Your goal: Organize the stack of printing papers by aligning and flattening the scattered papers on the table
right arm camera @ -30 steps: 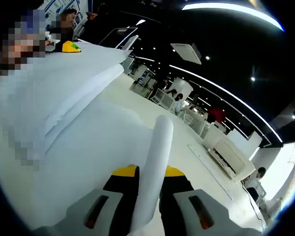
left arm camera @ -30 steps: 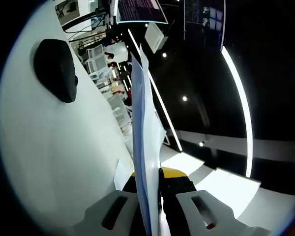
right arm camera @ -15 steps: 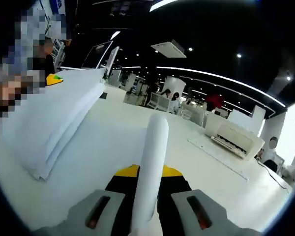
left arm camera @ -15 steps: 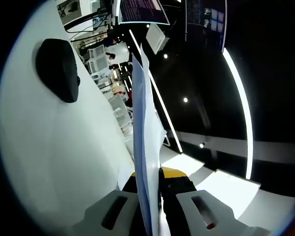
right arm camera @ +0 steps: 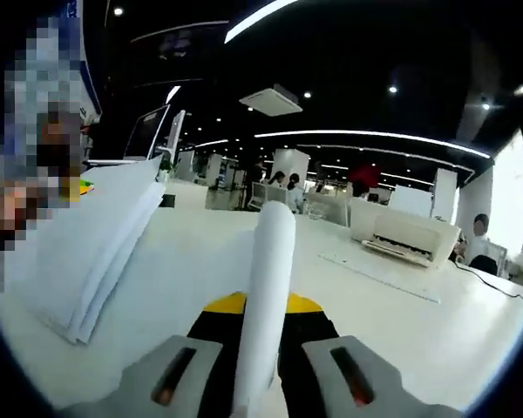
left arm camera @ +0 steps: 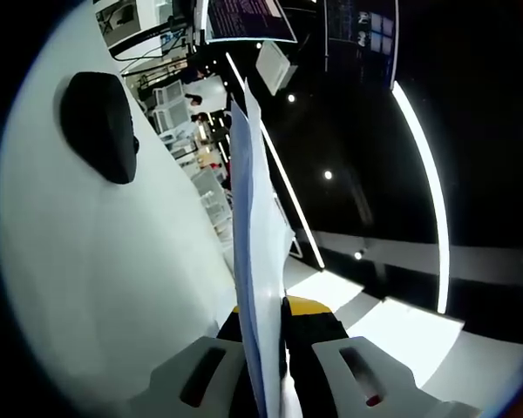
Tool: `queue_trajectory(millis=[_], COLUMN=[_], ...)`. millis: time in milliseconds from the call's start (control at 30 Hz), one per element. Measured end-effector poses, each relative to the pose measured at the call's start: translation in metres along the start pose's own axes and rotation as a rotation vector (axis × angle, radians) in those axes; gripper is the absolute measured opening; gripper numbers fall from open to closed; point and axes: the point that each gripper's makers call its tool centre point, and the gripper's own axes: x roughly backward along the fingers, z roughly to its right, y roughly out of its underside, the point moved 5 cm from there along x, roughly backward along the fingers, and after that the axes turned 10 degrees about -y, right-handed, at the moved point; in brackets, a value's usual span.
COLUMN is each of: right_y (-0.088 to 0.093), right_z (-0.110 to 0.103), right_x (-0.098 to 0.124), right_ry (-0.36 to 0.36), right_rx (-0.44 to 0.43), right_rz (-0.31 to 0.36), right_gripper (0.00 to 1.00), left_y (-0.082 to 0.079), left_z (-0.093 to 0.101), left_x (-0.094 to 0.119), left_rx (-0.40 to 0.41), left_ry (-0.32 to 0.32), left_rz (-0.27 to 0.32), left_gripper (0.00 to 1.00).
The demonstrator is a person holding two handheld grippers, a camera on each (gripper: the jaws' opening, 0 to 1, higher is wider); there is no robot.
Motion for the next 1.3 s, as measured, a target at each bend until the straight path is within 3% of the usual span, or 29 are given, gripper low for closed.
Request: queue_trajectory(millis=[1300], right_y=[0.0004], right_z=[0.0083], right_x=[0.0035], right_ry=[0.018], right_rx=[-0.108], right_rz=[0.044], right_gripper=[0.06], left_y=[0.0008], left_z=[0.0009], left_x=[0.0001], left_rx=[-0.017], left_ry=[0.006], left_rz=[-0.007], left_gripper=[0.06])
